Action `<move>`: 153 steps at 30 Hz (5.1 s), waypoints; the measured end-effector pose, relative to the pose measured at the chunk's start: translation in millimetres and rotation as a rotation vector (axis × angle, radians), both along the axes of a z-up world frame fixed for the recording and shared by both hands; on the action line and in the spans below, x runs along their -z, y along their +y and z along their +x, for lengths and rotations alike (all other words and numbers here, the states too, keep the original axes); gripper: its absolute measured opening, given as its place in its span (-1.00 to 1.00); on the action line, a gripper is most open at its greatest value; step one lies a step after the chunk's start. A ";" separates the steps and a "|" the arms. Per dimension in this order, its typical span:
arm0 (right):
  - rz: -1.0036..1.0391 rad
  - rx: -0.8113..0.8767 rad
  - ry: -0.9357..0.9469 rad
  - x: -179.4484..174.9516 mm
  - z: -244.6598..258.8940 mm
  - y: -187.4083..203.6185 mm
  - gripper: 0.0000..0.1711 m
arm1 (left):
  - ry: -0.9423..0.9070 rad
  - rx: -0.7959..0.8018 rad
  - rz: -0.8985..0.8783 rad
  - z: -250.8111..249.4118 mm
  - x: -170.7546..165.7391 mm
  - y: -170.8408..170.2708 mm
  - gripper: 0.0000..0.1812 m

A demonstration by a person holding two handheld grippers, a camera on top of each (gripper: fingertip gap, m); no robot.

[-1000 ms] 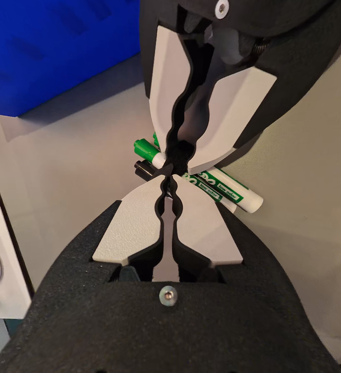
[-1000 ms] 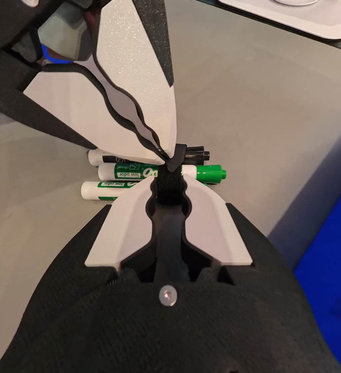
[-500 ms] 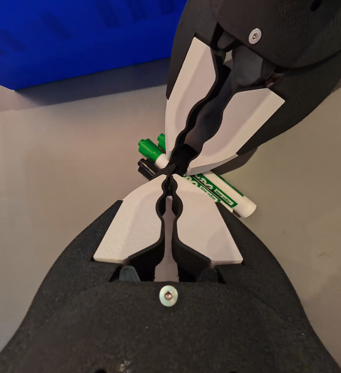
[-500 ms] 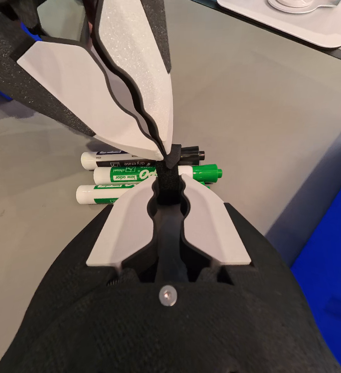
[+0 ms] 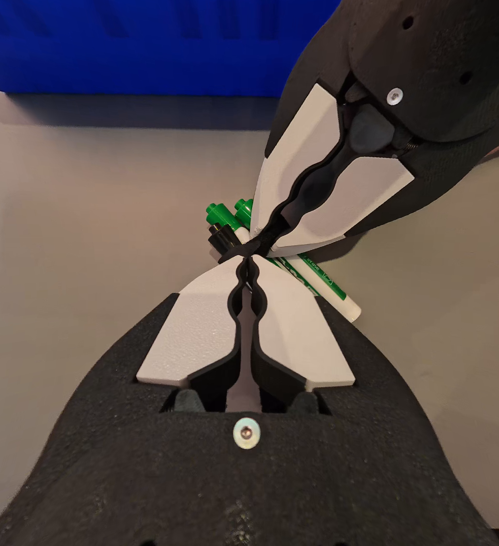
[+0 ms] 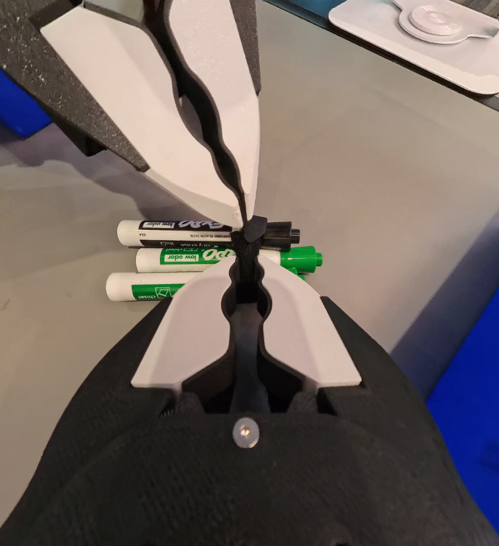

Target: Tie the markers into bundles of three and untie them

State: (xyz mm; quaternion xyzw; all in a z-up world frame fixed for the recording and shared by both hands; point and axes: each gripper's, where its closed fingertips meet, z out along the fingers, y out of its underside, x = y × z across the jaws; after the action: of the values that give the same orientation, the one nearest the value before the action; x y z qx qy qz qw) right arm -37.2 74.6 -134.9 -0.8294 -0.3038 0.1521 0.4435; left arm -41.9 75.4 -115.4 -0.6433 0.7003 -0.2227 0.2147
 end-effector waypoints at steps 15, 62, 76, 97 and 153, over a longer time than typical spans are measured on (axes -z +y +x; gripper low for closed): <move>-0.016 -0.006 -0.005 2.5 -0.6 -0.5 -0.92 | 0.023 0.041 0.112 -0.2 1.3 -3.5 -0.99; -0.016 -0.001 -0.015 3.0 0.0 -2.2 -0.91 | 0.025 0.058 0.361 9.2 2.1 -12.0 -0.90; -0.021 -0.003 -0.015 3.7 -0.5 -2.5 -0.92 | 0.032 0.000 0.302 11.6 3.3 -5.0 -1.00; 0.017 0.024 -0.033 0.9 -2.0 0.5 -0.93 | -0.103 -0.259 0.076 6.0 0.0 5.8 -1.00; -0.092 -0.120 0.090 -90.7 68.2 -78.3 -0.67 | 0.015 -0.722 -0.074 -10.1 39.4 -69.2 -0.78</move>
State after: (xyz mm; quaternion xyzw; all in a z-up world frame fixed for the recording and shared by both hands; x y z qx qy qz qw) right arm 31.1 -3.7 -44.1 -0.8215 -0.3253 0.2294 0.4083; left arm -52.0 6.2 -154.8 -0.8580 0.4212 -0.1530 0.2510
